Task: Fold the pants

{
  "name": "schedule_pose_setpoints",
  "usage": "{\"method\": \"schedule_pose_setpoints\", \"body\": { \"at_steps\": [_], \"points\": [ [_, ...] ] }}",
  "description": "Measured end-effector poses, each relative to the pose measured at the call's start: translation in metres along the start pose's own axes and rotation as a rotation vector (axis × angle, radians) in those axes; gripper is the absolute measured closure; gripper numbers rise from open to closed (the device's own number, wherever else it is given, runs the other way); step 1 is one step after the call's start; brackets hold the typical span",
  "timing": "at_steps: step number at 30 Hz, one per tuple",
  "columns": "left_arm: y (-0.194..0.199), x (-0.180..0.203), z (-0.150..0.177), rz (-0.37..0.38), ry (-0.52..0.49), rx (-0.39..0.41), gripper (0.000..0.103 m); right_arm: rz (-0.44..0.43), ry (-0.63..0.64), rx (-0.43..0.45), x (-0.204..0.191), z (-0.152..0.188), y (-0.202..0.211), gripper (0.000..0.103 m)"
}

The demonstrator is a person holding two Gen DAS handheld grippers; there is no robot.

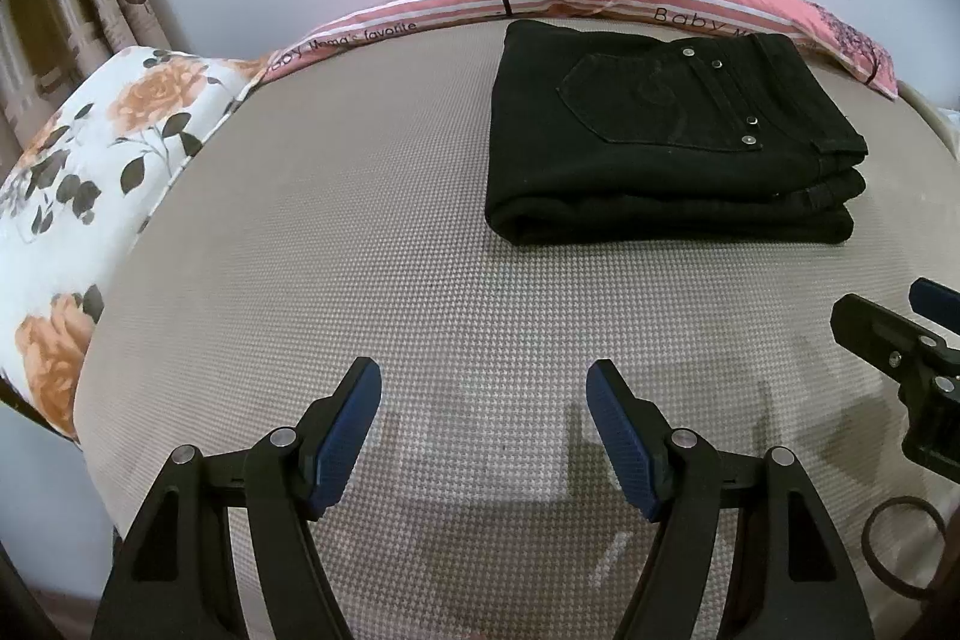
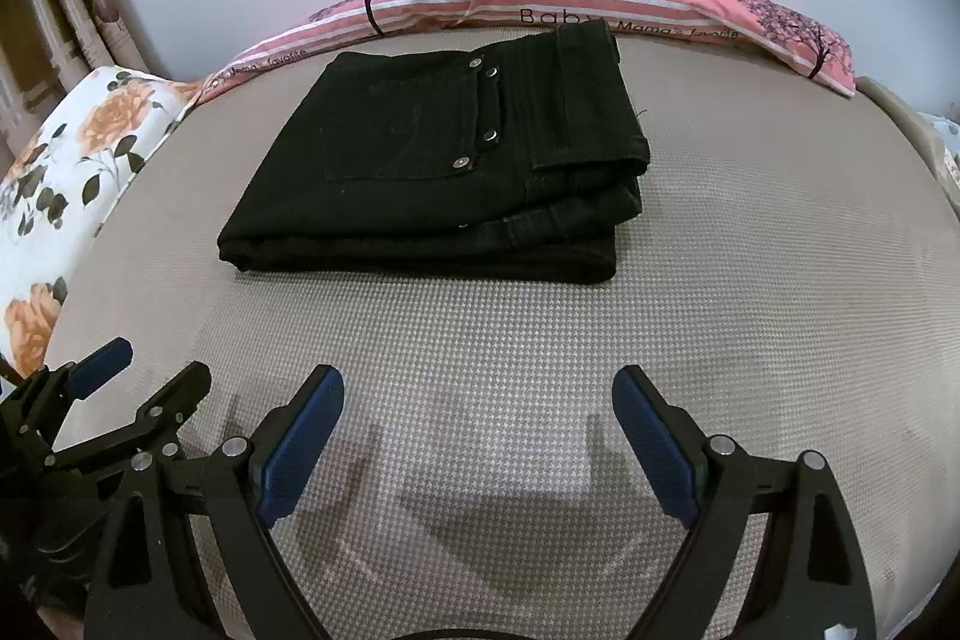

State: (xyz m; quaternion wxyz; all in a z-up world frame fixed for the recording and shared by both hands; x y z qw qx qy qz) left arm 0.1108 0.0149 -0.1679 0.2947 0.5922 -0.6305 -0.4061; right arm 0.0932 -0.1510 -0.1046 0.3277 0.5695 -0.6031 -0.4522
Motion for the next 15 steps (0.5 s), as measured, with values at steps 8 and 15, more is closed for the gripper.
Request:
{"method": "schedule_pose_setpoints", "body": {
  "at_steps": [8,15],
  "points": [
    [0.0003,0.0025,-0.0006,0.006,-0.016,-0.002,0.032,-0.004,-0.006,-0.008,-0.0009,-0.0003,-0.0003,0.014],
    [0.0000,0.0034,-0.0014,0.010,-0.018,-0.001,0.032,-0.005,-0.007,-0.007,-0.0003,-0.0010,-0.0010,0.014]
  ]
}}
Point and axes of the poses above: each gripper's, at about its wrist camera, not at the fingertips, and y roughly against the way its jaws point, x to its right, z to its underside, the point moved 7 cm from there along -y, roughly the way its jaws point, and after that the axes turned 10 degrees about -x, right-handed, at the moved point
